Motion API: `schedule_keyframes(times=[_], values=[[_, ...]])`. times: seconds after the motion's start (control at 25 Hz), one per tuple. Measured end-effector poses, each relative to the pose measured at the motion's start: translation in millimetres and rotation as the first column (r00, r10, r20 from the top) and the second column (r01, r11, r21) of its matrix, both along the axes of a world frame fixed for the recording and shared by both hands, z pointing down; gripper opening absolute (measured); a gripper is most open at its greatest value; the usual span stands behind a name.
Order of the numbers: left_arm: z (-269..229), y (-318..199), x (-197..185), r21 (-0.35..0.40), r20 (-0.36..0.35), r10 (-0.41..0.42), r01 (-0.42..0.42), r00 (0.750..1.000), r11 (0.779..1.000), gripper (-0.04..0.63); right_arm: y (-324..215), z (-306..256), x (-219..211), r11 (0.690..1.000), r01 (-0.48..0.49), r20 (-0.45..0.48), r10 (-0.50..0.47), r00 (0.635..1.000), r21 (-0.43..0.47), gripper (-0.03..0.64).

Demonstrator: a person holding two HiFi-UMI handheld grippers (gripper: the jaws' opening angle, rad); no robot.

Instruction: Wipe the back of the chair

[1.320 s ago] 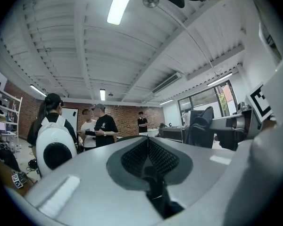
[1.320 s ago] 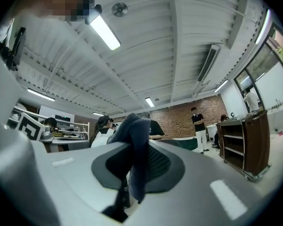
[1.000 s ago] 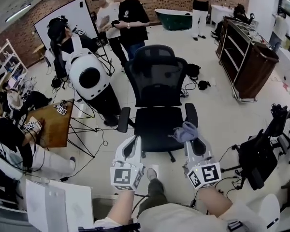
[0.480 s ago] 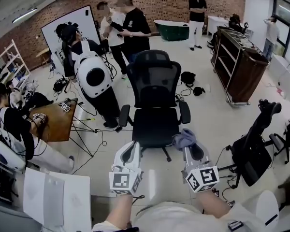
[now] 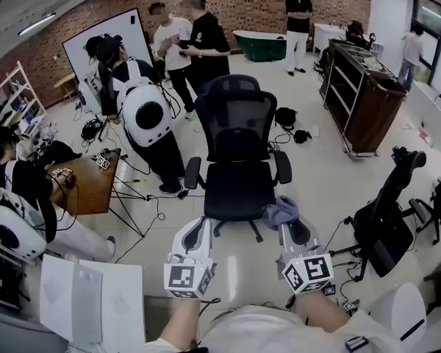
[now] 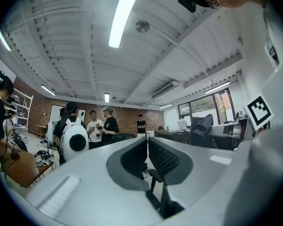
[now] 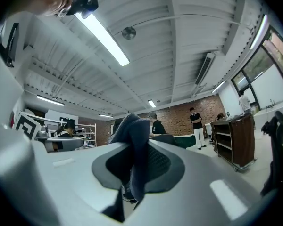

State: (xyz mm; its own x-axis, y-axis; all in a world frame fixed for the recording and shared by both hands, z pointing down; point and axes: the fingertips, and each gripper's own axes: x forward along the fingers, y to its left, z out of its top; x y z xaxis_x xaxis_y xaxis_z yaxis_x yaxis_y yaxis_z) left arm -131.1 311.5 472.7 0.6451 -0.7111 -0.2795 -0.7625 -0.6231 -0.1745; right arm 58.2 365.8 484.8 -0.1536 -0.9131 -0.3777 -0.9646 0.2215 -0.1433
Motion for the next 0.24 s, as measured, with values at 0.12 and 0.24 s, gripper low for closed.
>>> schedule_keyframes(times=[0.12, 0.24], values=[[-9, 3, 0, 0.008, 0.003, 0.001, -0.001, 1.0, 1.0, 0.074, 3, -4, -5, 1.0, 0.004, 0.004, -0.004, 1.0, 0.0, 0.046], [-16, 9, 1, -0.046, 0.027, 0.0, 0.001, 1.0, 0.999, 0.077, 5, -16, -8, 1.0, -0.002, -0.005, 0.002, 1.0, 0.025, 0.046]])
